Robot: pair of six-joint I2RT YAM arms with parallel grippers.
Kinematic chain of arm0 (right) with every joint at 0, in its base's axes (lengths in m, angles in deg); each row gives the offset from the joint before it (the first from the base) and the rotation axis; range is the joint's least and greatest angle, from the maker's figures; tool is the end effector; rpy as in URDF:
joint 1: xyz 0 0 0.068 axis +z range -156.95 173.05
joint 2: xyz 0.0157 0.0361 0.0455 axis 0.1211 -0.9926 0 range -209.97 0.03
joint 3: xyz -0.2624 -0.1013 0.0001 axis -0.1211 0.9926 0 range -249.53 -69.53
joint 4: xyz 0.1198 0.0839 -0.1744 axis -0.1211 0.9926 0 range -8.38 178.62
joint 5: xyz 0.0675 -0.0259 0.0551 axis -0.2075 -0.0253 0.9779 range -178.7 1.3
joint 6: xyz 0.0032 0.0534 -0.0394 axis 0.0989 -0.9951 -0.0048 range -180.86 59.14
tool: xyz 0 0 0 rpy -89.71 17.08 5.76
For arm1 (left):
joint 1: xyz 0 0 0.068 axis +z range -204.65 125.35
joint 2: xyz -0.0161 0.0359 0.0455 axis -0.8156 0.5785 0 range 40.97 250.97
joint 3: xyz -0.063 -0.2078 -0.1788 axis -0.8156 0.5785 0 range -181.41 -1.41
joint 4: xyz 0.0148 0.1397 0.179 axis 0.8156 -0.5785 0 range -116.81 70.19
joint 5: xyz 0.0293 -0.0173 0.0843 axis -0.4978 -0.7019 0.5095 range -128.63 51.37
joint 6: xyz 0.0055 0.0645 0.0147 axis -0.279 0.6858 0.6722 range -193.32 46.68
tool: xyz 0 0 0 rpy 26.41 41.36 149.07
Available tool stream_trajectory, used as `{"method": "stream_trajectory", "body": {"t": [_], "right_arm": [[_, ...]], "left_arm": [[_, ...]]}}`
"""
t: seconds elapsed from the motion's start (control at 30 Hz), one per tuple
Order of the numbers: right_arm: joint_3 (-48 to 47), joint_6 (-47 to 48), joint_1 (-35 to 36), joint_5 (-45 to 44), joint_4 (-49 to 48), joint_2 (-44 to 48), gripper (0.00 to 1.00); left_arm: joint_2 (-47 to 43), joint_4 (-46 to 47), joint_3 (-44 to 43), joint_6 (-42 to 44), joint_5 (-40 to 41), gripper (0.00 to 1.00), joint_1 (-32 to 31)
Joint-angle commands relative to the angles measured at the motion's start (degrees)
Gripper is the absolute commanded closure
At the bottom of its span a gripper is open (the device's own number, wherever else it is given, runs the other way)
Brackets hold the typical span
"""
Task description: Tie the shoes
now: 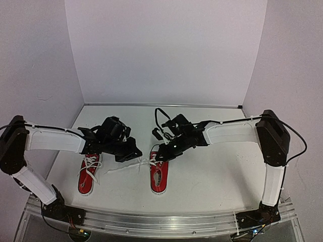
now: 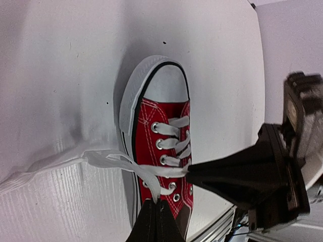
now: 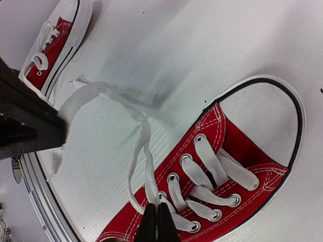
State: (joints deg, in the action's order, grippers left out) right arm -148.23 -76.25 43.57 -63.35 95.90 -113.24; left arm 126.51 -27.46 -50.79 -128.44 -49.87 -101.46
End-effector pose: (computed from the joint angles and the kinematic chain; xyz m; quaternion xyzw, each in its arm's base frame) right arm 0.2454 0.3335 0.2037 -0.3492 0.8475 0.3589 0.1760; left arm 0.1931 -0.2207 0.2239 -0.0280 0.9158 -0.3599 0.1759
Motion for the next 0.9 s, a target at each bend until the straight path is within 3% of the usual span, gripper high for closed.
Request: {"method": "stream_trajectory", "body": {"t": [0.0,0.33,0.87], "right_arm": [[2.05,-1.16,-0.03,0.29,-4.47,3.89,1.0],[5.78,-1.97,-0.05,1.24,-8.66,6.19,1.0],[7.44,-1.82,-0.01,2.76,-10.77,6.88,1.0]], "left_arm": [[5.06,11.09,-4.16,-8.53,1.97,1.0,0.23],[13.8,16.2,-8.71,-10.25,4.61,1.0,0.54],[20.27,19.71,-12.34,-12.85,-1.34,1.0,1.54]]}}
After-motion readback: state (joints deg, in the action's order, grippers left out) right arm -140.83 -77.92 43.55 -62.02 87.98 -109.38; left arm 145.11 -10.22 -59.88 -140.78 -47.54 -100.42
